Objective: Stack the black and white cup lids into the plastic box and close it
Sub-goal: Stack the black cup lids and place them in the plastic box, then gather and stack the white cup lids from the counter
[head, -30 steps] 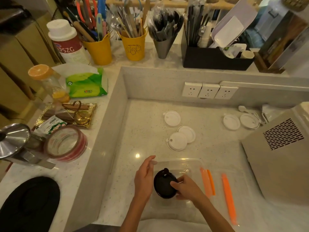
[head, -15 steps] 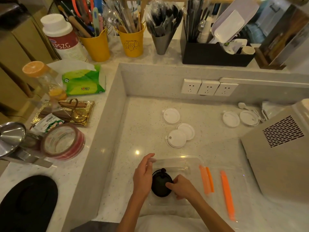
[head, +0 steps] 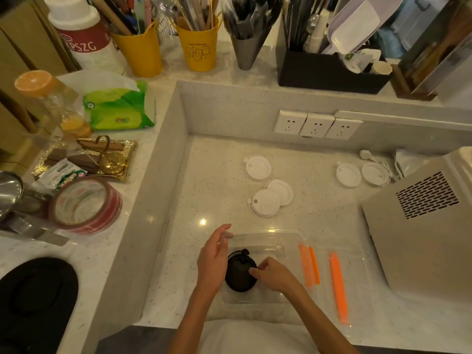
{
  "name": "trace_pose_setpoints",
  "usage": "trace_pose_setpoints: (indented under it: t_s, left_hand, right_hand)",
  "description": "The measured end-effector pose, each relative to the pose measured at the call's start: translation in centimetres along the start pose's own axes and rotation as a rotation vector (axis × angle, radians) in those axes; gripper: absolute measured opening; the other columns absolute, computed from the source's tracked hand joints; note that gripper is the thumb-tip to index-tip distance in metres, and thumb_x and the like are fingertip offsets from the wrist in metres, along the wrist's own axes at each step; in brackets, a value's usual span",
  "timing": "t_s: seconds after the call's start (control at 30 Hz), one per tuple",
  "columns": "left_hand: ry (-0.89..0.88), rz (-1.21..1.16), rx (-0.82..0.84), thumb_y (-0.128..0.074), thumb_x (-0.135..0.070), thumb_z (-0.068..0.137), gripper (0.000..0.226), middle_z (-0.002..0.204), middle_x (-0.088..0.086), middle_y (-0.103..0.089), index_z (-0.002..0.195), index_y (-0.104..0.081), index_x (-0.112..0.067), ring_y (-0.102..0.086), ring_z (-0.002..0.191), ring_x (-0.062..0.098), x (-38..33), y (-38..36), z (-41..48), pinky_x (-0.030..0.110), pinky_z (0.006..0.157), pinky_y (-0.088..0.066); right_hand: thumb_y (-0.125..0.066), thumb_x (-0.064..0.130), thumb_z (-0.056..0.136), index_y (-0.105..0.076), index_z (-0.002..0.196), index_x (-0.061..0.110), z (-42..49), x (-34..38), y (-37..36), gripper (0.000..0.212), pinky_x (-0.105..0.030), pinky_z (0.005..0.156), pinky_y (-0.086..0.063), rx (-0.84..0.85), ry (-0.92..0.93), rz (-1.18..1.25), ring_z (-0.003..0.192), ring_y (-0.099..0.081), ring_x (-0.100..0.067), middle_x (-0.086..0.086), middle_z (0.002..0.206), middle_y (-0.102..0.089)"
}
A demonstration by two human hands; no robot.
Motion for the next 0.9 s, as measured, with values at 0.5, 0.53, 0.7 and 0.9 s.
trace_pose_setpoints:
  t_s: [0.5, 0.53, 0.7, 0.9]
  left_hand:
    - [0.327, -0.234, 0.125, -0.048, -0.016, 0.098, 0.04, 0.138, 0.013, -0.059, 0.137, -0.054, -0.009, -0.056, 0.126, 0.032, -7.7, -2.6, 17.3, 0.047, 0.109, -0.045]
    - [0.369, -0.251, 0.133, -0.046, -0.016, 0.098, 0.039, 0.134, 0.016, -0.059, 0.135, -0.054, -0.005, -0.058, 0.122, 0.034, -8.0, -3.7, 19.0, 0.046, 0.106, -0.047]
    - [0.48, -0.398, 0.13, -0.041, -0.02, 0.1, 0.033, 0.096, 0.014, -0.058, 0.111, -0.066, -0.001, -0.052, 0.078, 0.023, -8.6, -6.9, 23.6, 0.031, 0.064, -0.043]
    - [0.571, -0.621, 0.187, -0.043, -0.034, 0.101, 0.04, 0.107, 0.014, -0.073, 0.113, -0.071, -0.007, -0.065, 0.088, 0.026, -7.9, -7.6, 24.1, 0.036, 0.077, -0.051]
  right_hand:
    - [-0.061, 0.02, 0.093, -0.067, 0.117, 0.01, 7.1, 10.1, 20.3, 0.026, -0.034, 0.082, -0.053, -0.346, 0.216, 0.062, 0.097, -0.066, -0.02, -0.008, 0.116, -0.069]
    - [-0.062, 0.019, 0.093, -0.064, 0.125, 0.01, 9.0, 11.5, 20.2, 0.034, -0.034, 0.089, -0.051, -0.363, 0.24, -0.016, 0.109, -0.064, -0.023, -0.009, 0.127, -0.065]
    - [-0.071, 0.025, 0.085, -0.04, 0.147, 0.009, 16.0, 15.3, 17.6, 0.071, -0.039, 0.116, -0.032, -0.284, 0.358, -0.378, 0.139, -0.041, -0.031, -0.013, 0.152, -0.043]
    - [-0.055, 0.025, 0.094, -0.05, 0.135, 0.017, 19.5, 14.8, 15.3, 0.042, -0.04, 0.101, -0.047, -0.503, 0.326, -0.477, 0.129, -0.048, -0.028, -0.006, 0.134, -0.057]
Point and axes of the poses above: each hand's wrist, its own z-axis towards the middle knuckle, its own y-axis out of the back of the hand, x = y × z, the point moved 2 cm from there along z, towards the middle knuckle
